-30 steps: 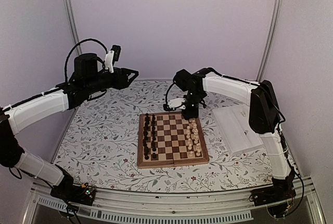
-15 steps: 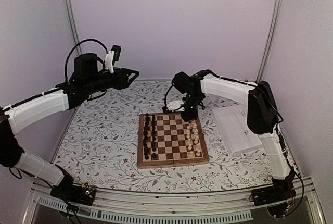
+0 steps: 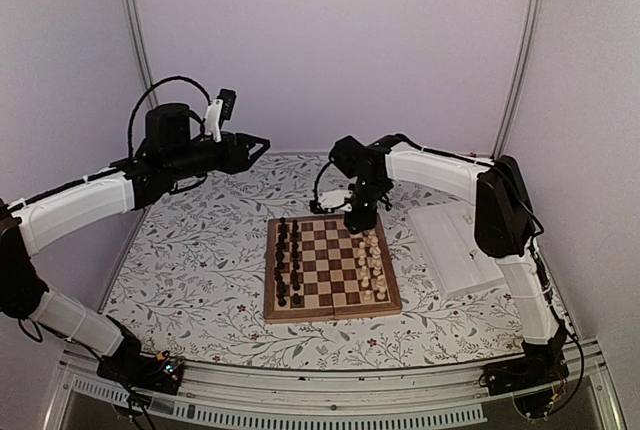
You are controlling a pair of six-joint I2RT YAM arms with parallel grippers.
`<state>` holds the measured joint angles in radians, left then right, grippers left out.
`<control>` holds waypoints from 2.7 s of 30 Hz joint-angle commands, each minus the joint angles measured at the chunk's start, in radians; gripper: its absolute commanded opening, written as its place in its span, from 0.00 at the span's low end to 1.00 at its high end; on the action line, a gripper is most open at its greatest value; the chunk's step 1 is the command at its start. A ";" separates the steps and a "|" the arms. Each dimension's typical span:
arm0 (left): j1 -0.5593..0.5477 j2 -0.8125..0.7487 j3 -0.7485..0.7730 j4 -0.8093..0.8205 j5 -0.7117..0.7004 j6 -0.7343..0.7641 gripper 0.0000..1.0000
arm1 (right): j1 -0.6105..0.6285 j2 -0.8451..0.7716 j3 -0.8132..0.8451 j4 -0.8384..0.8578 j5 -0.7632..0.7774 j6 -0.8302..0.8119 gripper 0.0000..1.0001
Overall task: Set up the chess pieces on the board
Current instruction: Place the chess piece on the chessboard, then pick up the chess piece from the chessboard.
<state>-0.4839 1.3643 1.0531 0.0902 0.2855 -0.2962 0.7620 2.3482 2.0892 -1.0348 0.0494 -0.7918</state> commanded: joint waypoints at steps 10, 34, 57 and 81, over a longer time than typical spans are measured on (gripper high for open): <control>-0.205 0.150 0.121 -0.160 -0.056 0.150 0.50 | -0.164 -0.477 -0.258 0.216 -0.269 0.127 0.37; -0.441 0.736 0.596 -0.512 -0.102 0.259 0.40 | -0.704 -1.064 -1.152 0.770 -0.757 0.345 0.45; -0.441 0.889 0.726 -0.564 -0.129 0.255 0.28 | -0.705 -1.045 -1.157 0.756 -0.749 0.310 0.45; -0.382 0.814 0.852 -0.591 -0.153 0.272 0.08 | -0.704 -1.024 -1.156 0.754 -0.749 0.306 0.45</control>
<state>-0.8974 2.2246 1.8275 -0.5018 0.1402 -0.0410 0.0570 1.3136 0.9318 -0.2893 -0.6907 -0.4751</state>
